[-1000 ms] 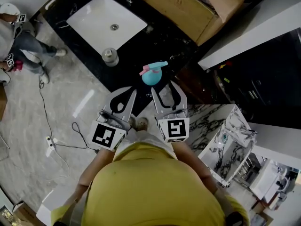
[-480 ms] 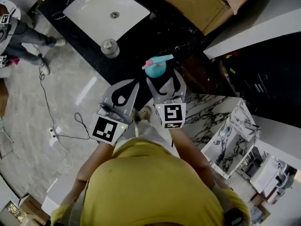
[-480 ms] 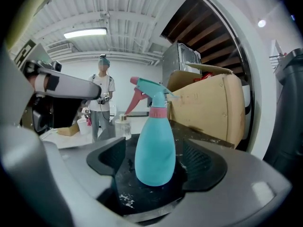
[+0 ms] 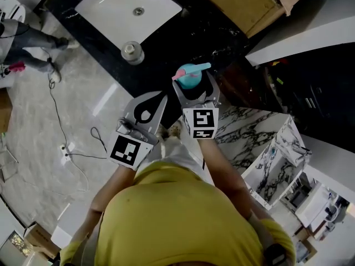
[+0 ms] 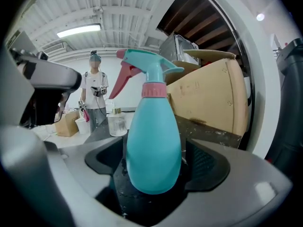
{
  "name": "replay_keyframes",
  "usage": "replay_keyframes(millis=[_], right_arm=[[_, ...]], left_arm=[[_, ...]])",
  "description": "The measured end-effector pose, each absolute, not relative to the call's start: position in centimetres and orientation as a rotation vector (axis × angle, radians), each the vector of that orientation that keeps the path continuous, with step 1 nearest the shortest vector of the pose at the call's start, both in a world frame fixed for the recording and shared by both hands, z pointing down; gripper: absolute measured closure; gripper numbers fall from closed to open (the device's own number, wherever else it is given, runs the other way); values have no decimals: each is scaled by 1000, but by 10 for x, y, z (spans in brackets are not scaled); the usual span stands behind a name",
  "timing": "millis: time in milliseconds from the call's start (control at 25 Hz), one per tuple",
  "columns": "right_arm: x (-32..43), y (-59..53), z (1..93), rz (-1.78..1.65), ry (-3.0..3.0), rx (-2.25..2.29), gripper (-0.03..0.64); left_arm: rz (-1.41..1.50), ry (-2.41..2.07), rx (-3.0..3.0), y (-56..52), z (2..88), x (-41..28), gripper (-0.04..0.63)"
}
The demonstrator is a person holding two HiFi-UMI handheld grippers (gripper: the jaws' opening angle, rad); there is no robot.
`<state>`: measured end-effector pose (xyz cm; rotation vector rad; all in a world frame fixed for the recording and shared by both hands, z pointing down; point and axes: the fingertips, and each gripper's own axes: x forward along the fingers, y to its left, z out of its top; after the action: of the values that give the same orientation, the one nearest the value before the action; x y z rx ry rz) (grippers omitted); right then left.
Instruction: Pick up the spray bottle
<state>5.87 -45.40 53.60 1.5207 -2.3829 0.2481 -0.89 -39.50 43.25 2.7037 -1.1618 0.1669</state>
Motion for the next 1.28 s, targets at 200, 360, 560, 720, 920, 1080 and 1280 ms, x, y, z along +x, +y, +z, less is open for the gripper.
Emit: replay_keyframes(millis=[200,360,560,720,920,1080,1280], right_arm=[[55,-461,537,222,-2379,1527,244],[55,-463,535,217,-2387,1527,249],[55,-464,523,198,-2407,1550,252],[53,-464,519,174,-2406,1547,252],[56,-456,528,203,-2376,1547,250],[60,-455,535,230,-2364,1564,247],[53,-460,537,225,-2354,1554,195]], left_arm=[[184,-1175,2697,-395,435,-17,594],[197,-1182,2696,-393,435,-21,594],[202,-1181,2705,-391,434,-22,594],[195,-1175,2716,-388,432,-21,594],[194,-1172,2713,-385,433,-22,594],[195,-1170,2708,-385,435,-23,594],[186,-1176,2702,-385,435,-25,594]])
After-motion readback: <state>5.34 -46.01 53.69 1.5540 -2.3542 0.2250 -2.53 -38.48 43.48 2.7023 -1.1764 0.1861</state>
